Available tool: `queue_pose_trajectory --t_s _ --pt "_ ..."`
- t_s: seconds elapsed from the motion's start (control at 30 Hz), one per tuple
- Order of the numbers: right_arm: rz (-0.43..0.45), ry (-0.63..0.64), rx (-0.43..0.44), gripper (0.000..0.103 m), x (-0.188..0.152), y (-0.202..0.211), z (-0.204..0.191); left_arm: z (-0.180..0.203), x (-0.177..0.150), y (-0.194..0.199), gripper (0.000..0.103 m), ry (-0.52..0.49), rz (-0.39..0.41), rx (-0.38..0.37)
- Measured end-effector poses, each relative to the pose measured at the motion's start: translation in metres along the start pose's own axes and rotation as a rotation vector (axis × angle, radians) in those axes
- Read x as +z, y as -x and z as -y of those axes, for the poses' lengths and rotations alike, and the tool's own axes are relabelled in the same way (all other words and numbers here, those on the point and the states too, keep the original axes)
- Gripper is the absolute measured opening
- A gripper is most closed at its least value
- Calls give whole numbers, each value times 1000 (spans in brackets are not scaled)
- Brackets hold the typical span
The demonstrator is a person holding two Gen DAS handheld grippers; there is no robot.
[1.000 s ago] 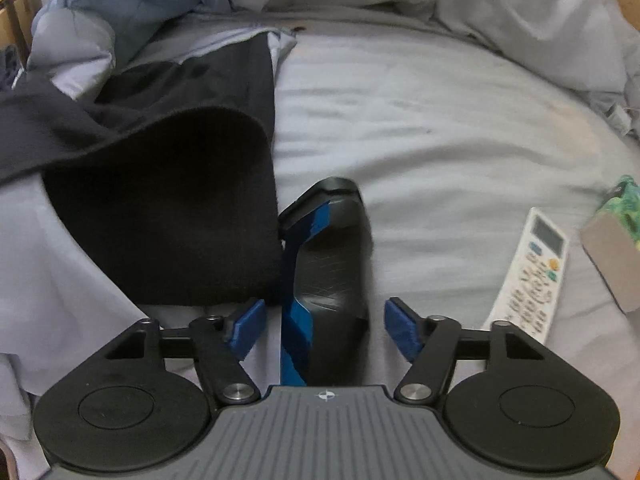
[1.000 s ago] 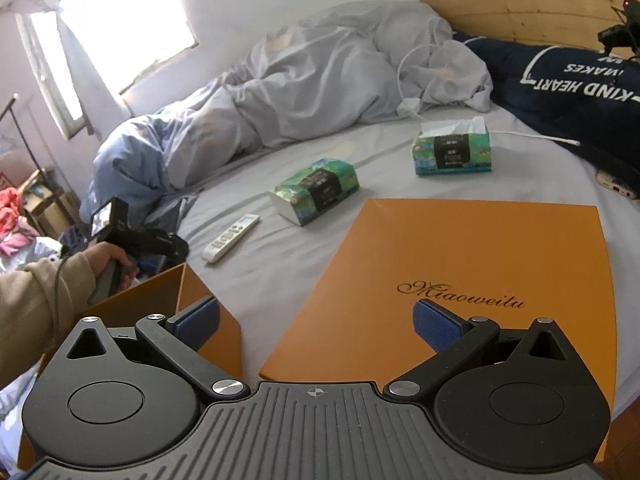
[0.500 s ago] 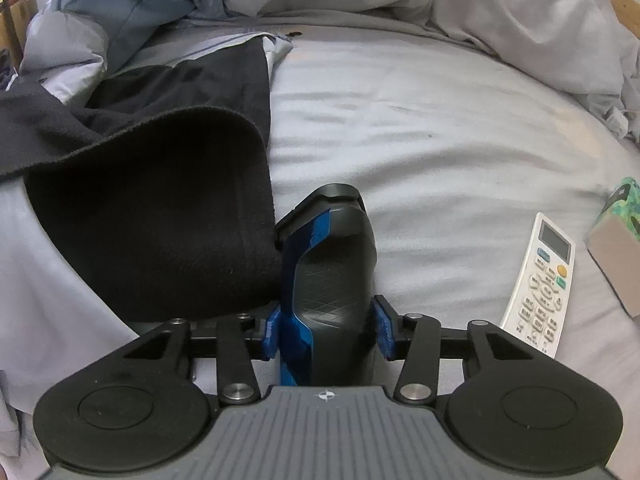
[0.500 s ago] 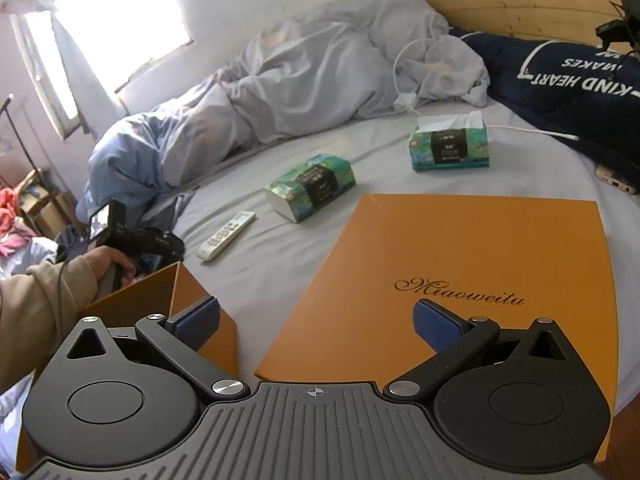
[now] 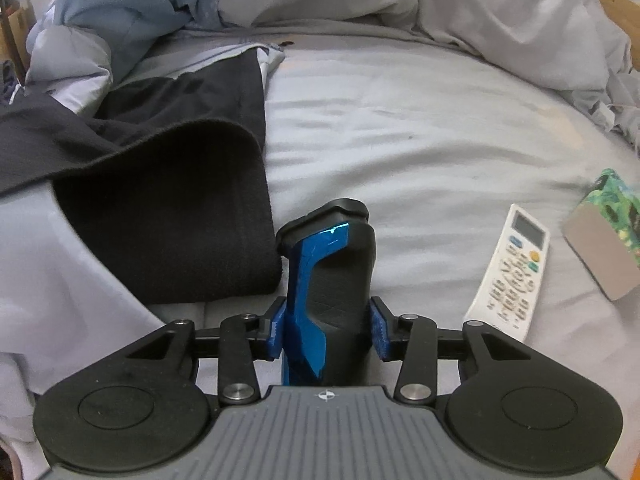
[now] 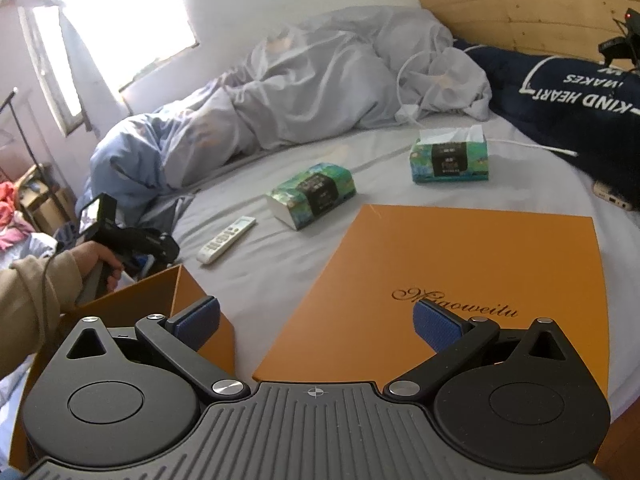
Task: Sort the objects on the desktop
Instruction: 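Lift the shaver with the left gripper and carry it over the orange box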
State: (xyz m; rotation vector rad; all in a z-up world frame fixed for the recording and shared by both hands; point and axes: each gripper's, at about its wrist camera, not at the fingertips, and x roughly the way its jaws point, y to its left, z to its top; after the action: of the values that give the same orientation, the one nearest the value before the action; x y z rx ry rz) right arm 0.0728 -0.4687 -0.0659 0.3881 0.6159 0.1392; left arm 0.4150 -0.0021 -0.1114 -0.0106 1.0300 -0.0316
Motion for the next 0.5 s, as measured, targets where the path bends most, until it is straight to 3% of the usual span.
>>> queue_pose_trajectory --t_s 0.5 --pt "13 27 16 103 1 4 -5 -6 -6 64 44 21 63 -20"
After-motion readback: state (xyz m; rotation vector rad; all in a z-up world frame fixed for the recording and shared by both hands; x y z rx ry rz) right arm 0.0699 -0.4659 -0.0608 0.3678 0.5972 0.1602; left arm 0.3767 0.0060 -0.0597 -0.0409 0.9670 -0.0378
